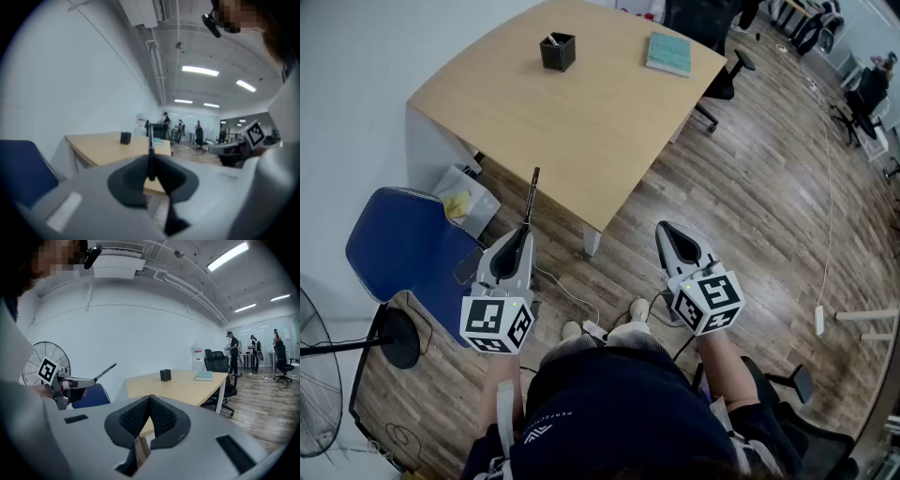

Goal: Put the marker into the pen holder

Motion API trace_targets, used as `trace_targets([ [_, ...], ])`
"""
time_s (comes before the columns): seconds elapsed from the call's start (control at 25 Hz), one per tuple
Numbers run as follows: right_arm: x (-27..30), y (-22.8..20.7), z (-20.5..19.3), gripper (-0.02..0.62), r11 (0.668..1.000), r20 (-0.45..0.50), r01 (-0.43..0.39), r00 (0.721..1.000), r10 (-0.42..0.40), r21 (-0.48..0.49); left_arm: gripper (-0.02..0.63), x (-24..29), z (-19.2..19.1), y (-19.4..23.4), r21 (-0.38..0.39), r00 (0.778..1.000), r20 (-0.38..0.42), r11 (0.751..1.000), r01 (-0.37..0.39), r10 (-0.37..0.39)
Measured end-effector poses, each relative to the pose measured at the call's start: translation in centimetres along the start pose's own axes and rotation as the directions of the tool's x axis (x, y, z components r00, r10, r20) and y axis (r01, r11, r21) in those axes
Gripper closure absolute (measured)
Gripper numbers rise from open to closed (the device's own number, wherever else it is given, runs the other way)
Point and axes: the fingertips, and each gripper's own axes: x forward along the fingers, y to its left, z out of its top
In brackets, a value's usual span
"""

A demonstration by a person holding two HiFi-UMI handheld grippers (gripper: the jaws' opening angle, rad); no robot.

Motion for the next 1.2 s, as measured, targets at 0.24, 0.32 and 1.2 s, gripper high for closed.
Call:
trace_targets([
  [0.24,-0.5,-0.7,-0.1,0.594,0.999,0.006,-0.021,1.0,0.021,0.029,0.555,-0.7,-0.5,0.6,-0.017,0.998,0.001,0.998,-0.056,0.056],
  [0.32,-0.4,-1.2,0.1,0.594,0.999,0.012,-0.032,0.999,0.032,0.04,0.555,-0.5,-0.6,0.7,-0.031,0.997,0.003,0.997,-0.071,0.071],
  [1.2,-1.2,-12.9,0.1,0.594,0.981,-0.027,-0.19,0.981,0.191,0.022,0.555,7.2,1.1,-7.8,-0.03,0.974,0.038,0.974,-0.223,0.224],
])
